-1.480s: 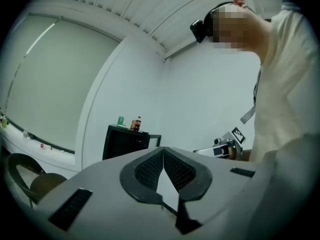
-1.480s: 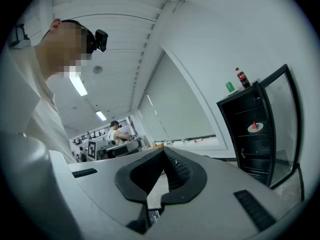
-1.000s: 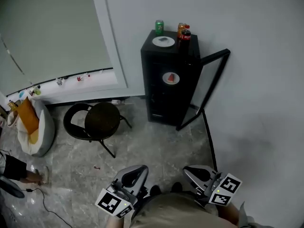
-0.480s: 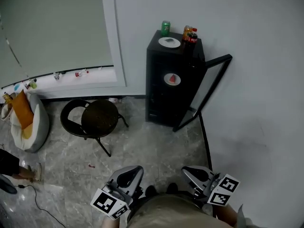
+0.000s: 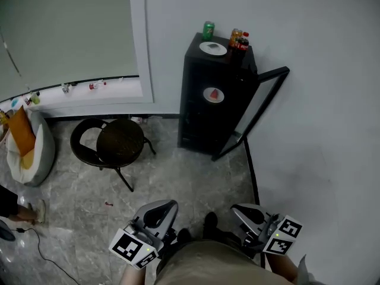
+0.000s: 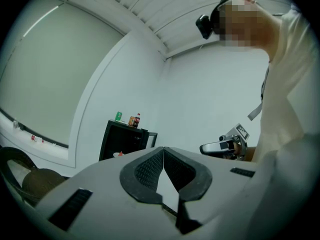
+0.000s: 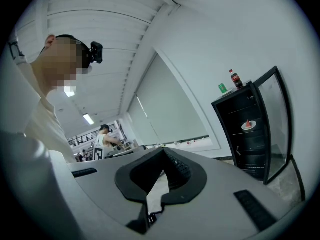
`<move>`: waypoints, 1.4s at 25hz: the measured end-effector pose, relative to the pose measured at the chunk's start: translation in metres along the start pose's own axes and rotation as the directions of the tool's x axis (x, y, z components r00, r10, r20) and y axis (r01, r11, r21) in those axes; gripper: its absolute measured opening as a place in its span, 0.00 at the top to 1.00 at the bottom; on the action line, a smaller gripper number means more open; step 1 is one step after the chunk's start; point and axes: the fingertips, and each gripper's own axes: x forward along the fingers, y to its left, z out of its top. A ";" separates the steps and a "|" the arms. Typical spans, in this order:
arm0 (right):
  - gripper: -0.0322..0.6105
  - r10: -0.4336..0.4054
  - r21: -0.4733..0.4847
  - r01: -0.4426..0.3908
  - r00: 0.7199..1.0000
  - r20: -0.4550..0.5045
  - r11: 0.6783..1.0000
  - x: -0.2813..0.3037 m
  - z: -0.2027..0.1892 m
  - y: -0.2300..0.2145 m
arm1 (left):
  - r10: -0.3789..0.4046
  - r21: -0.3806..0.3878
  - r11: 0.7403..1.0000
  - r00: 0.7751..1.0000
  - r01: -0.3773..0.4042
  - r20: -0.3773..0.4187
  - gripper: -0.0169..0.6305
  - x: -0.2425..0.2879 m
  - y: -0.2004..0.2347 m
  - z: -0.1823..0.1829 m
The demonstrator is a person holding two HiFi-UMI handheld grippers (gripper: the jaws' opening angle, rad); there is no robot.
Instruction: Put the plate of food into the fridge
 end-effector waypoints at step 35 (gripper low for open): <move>0.92 0.073 0.016 -0.073 0.997 -0.038 0.997 0.031 0.053 -0.147 | 0.129 -0.002 0.992 0.986 -0.130 -0.110 0.96 0.140 0.029 0.017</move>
